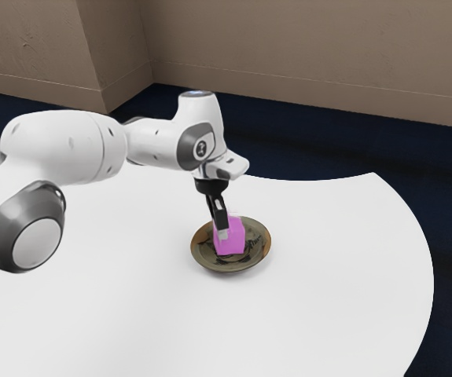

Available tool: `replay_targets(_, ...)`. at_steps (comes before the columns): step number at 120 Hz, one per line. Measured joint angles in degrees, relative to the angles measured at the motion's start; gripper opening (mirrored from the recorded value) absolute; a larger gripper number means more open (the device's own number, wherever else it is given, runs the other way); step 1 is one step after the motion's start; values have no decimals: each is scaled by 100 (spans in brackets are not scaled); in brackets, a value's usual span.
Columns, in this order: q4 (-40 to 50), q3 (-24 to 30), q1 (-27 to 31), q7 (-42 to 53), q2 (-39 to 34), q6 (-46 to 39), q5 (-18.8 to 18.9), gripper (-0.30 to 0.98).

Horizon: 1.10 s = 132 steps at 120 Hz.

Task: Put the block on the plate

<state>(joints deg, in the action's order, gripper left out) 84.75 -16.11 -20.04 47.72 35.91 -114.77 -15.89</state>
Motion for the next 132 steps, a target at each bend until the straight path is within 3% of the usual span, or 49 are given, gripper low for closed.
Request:
replay_targets(28,-1,-44,0,12,-87,3,-18,61)
replay_targets(64,143,-87,-115,-256,-1055,483,-10,67)
replay_targets(90,428,-79,-133,-1024,-1979,1303,132,68)
replay_targets(132,709,190,-157,-2785,-3489,2670,679,69)
